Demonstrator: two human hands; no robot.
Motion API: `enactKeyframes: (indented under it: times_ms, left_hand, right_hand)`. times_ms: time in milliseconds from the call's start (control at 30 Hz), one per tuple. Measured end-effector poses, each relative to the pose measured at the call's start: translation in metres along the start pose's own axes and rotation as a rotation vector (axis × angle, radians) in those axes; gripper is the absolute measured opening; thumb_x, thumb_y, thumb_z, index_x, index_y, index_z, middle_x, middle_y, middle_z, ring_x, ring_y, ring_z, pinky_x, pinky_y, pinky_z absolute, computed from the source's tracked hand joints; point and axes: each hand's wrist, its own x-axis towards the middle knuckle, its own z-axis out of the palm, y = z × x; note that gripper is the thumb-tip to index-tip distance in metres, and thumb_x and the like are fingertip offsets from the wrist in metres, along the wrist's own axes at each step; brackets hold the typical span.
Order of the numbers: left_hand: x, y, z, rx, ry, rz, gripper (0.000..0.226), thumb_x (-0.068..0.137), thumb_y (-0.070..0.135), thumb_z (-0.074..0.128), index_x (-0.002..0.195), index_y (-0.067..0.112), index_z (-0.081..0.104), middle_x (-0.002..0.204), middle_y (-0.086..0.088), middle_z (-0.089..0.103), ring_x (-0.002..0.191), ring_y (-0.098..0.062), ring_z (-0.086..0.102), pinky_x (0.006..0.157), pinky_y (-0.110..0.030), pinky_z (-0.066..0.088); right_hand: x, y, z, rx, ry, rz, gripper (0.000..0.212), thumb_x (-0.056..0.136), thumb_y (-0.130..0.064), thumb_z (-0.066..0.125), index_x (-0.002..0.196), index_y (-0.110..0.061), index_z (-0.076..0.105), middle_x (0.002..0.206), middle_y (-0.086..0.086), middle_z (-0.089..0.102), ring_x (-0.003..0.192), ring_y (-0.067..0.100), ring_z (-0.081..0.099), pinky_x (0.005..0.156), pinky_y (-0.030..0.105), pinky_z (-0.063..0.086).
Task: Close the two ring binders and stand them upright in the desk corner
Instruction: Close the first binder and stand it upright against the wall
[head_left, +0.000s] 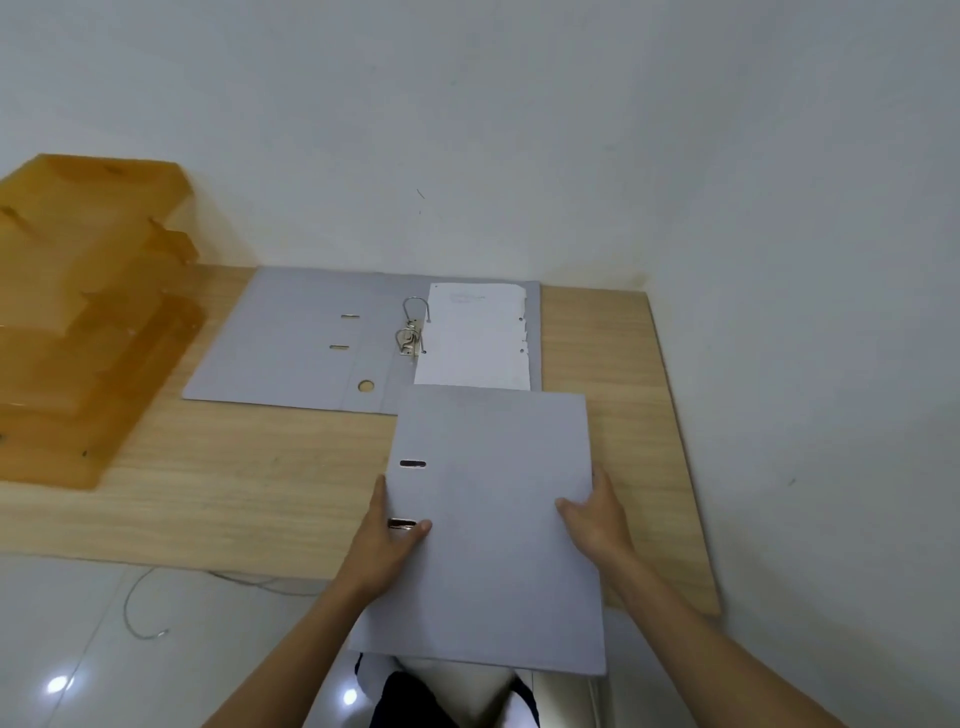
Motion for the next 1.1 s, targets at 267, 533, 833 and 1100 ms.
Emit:
enactKeyframes:
  times_ms: [267, 533, 833, 1100]
  left_hand:
    - [-0.002, 0.000, 0.008, -0.059, 0.024, -0.013, 0.091, 0.090, 0.025, 0.071, 0.158, 0.020, 0.011, 0.154, -0.004, 0.041, 0.130, -0.020, 0.048, 0.103, -0.030, 0.037]
    - [0.000, -0.006, 0.012, -0.001, -0.008, 0.019, 0.092, 0.088, 0.022, 0.072, 0.159, 0.023, 0.013, 0.137, 0.011, 0.043, 0.128, -0.023, 0.051, 0.101, -0.033, 0.040]
    - [0.018, -0.005, 0.011, -0.239, 0.019, -0.117, 0.090, 0.064, 0.016, 0.085, 0.143, 0.029, 0.043, 0.123, 0.002, 0.064, 0.109, -0.024, 0.065, 0.092, -0.039, 0.052]
    - [0.028, 0.033, -0.011, -0.607, -0.216, -0.403, 0.060, 0.091, 0.066, 0.047, 0.119, 0.018, 0.071, 0.113, -0.012, 0.075, 0.100, -0.028, 0.071, 0.080, -0.039, 0.053]
  right_hand:
    - [0.001, -0.005, 0.039, -0.677, -0.205, -0.214, 0.092, 0.090, -0.030, 0.059, 0.161, -0.027, 0.000, 0.168, 0.006, -0.023, 0.155, 0.036, -0.012, 0.125, 0.052, 0.008]
    - [0.008, 0.036, 0.036, -0.791, -0.503, -0.201, 0.102, 0.089, -0.045, 0.062, 0.157, -0.039, -0.012, 0.166, -0.007, -0.027, 0.154, 0.035, -0.019, 0.121, 0.061, 0.015]
    - [0.001, 0.017, 0.048, -0.590, -0.497, -0.030, 0.088, 0.095, -0.057, 0.048, 0.159, -0.036, -0.009, 0.165, -0.008, -0.029, 0.153, 0.032, -0.025, 0.116, 0.070, 0.002]
    - [-0.023, -0.003, 0.079, -0.324, -0.240, 0.103, 0.076, 0.098, -0.064, 0.026, 0.158, -0.037, -0.013, 0.166, -0.005, -0.027, 0.154, 0.029, -0.023, 0.118, 0.066, -0.006]
